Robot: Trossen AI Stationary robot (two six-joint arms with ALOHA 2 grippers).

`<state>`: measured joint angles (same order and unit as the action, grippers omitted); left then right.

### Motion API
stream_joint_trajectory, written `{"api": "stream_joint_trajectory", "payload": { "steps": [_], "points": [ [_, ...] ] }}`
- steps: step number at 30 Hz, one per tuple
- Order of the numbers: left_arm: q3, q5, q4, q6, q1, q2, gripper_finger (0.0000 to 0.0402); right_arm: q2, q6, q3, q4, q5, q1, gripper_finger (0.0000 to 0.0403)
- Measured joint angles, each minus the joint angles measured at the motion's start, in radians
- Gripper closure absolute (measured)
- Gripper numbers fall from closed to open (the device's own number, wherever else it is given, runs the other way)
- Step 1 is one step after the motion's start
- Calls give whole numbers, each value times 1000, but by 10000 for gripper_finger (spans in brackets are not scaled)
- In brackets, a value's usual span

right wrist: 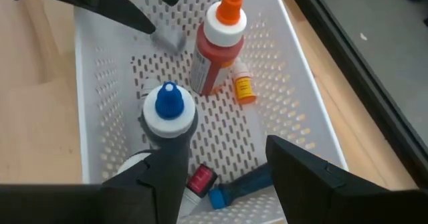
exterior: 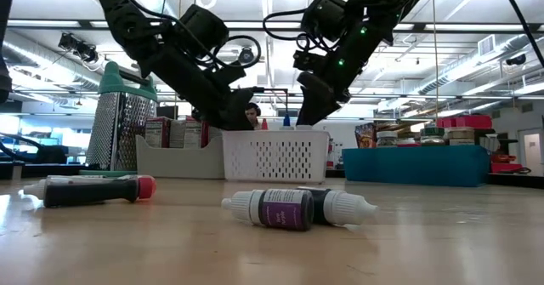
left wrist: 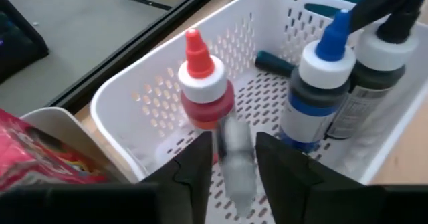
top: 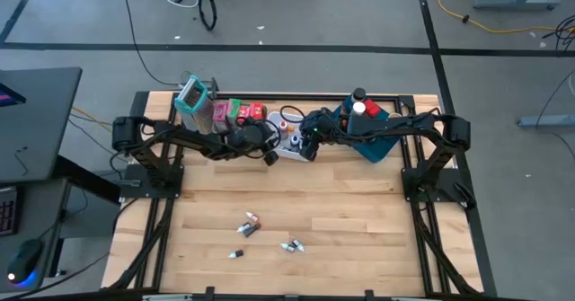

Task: Pick & Place Kitchen Items
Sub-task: Put the top small purple food coloring bottle into the white bin, then put the small orange food coloring bottle into the white bin

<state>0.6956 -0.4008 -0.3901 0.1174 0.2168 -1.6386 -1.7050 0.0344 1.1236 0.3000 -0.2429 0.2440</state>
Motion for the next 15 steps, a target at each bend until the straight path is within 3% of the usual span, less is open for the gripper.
{"api": "stream_joint_trajectory", "payload": {
  "steps": [11, 15],
  "points": [
    [12, -31, -9, -79, -31, 39, 227, 2, 9, 0, 5, -4, -2, 195],
    [15, -32, -9, -89, -70, 102, 229, 32, -2, 0, 40, -92, -10, 195]
  ]
}}
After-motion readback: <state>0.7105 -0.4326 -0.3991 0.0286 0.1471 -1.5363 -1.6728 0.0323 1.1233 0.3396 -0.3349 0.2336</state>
